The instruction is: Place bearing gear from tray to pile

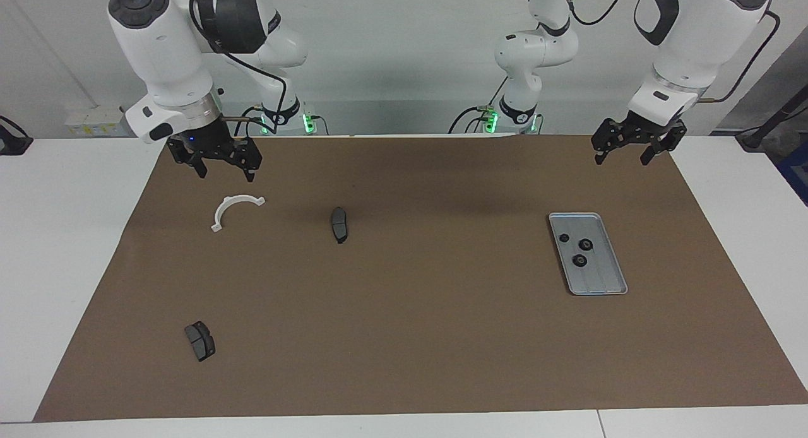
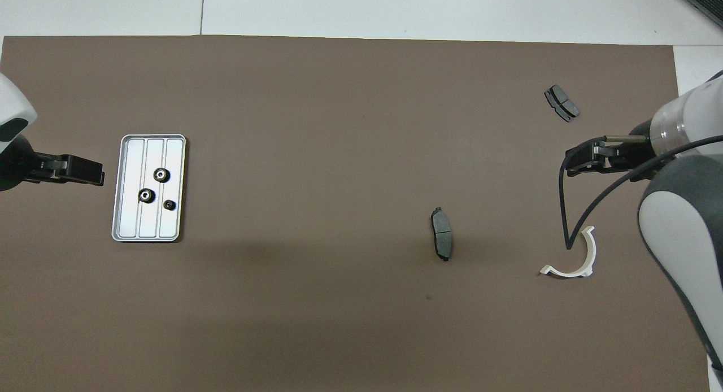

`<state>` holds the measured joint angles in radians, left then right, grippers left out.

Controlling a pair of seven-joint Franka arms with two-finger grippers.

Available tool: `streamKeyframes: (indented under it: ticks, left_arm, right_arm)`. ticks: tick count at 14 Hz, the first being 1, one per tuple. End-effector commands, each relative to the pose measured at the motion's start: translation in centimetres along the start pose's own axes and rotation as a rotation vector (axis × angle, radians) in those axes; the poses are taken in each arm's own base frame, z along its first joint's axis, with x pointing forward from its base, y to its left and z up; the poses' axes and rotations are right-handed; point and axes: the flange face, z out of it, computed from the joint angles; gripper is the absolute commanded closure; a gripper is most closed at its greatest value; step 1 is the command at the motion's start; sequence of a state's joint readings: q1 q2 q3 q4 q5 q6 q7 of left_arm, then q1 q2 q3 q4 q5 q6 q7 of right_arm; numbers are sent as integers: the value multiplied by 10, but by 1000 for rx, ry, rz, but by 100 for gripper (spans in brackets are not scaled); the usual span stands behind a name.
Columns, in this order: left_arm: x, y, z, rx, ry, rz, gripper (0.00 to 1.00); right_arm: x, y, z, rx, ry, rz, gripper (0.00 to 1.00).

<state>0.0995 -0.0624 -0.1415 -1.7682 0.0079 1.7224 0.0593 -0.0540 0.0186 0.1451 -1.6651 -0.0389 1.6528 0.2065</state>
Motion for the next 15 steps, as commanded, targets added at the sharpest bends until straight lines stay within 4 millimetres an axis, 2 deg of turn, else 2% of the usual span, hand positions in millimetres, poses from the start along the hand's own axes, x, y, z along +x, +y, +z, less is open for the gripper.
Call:
streamKeyframes:
  ticks: [1, 6, 9, 13, 15]
  left_arm:
    - [-13, -9, 29, -7, 17, -39, 0]
    - [-7, -24, 95, -11, 33, -66, 0]
    - [-5, -27, 127, -15, 27, -77, 0]
    - [-9, -35, 161, -18, 29, -113, 23]
    - [-13, -44, 175, -17, 35, -121, 29]
  right_arm:
    - [-4, 4, -1, 21, -4, -14, 0]
    - [-4, 4, -1, 21, -4, -14, 0]
    - [-4, 4, -1, 21, -4, -12, 0]
    - [-4, 4, -1, 21, -4, -14, 0]
    - [-4, 4, -1, 21, -4, -14, 0]
